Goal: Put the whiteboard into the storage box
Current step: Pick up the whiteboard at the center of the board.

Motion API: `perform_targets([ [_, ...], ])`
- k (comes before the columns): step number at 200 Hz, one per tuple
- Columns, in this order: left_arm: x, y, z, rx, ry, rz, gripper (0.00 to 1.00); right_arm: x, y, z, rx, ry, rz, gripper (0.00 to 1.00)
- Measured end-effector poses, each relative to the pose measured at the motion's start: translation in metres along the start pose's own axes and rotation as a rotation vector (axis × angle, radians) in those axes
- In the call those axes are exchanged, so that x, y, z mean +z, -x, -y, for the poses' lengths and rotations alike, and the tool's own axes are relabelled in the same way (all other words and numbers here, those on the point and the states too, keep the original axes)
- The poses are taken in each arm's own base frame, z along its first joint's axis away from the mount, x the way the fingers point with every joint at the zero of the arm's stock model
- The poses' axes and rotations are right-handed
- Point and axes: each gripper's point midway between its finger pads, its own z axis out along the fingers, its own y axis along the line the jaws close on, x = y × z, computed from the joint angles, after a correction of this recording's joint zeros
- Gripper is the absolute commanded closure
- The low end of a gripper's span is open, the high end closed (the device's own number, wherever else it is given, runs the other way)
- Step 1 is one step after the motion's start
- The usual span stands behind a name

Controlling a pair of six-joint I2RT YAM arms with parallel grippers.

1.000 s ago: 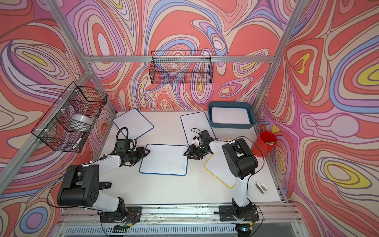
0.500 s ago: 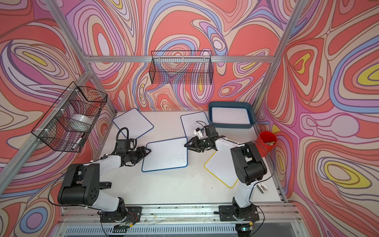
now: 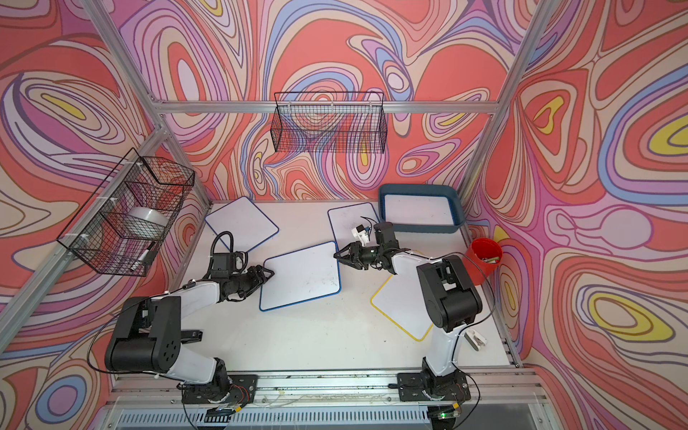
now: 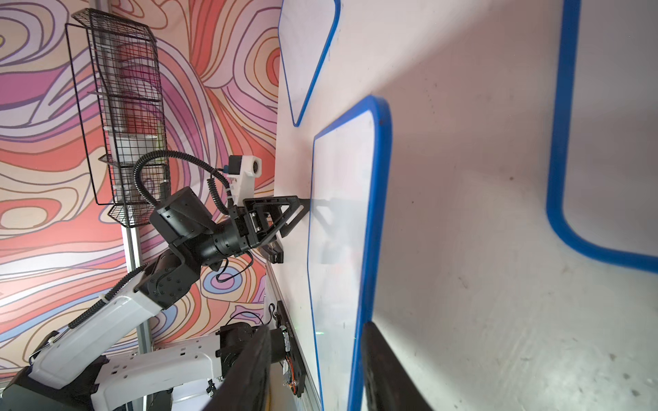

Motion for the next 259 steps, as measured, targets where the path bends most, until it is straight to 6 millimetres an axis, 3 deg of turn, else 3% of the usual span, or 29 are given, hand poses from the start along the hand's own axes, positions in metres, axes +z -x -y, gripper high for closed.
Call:
perform_targets([
  [73, 0.002, 0.002, 0.005, -0.024, -0.038, 0.011, 0.34, 0.001, 0.025, -0.017, -0.048, 0.082, 0.093, 0.57],
  [164, 0.003, -0.004, 0.008, -0.028, -0.065, -0.013, 0.34, 0.008, 0.058, 0.029, 0.177, 0.129, 0.334, 0.57],
  [223, 0.004, -0.012, 0.014, -0.039, -0.112, -0.062, 0.34, 0.005, 0.075, 0.005, 0.172, 0.230, 0.448, 0.57],
  [259, 0.004, -0.015, 0.016, -0.047, -0.122, -0.074, 0.33, 0.005, 0.080, 0.012, 0.210, 0.257, 0.489, 0.57],
])
